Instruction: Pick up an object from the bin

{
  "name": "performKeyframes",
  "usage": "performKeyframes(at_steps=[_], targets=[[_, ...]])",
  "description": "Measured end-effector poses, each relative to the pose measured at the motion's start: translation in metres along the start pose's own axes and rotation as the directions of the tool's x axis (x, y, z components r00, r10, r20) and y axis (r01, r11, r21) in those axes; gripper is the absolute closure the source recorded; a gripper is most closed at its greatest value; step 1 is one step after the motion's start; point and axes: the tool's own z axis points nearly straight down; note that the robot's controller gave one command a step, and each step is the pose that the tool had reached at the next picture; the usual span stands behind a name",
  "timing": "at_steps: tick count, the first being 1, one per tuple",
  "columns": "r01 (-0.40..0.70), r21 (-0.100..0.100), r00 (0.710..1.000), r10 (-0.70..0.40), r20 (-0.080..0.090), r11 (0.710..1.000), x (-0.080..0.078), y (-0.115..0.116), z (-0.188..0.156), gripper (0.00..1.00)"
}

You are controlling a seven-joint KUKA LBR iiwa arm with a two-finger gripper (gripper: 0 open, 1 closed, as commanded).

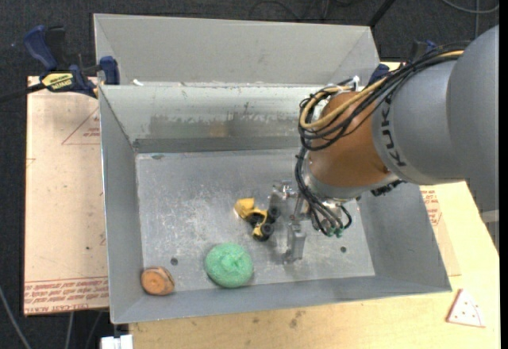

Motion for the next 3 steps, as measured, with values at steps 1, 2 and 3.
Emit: performKeyframes(at_steps=[1, 2, 3], targets=[[-0.059, 0.001, 0.998, 0.059, 0.003, 0.998, 0.0199, 0.0387, 0.0076, 1.0], [-0.058, 0.001, 0.998, 0.058, 0.003, 0.998, 0.0199, 0.0388, 0.0076, 1.0], [0.011, 0.002, 1.0, -0.011, 0.001, 1.0, 0.0191, 0.0459, 0.0054, 1.0]])
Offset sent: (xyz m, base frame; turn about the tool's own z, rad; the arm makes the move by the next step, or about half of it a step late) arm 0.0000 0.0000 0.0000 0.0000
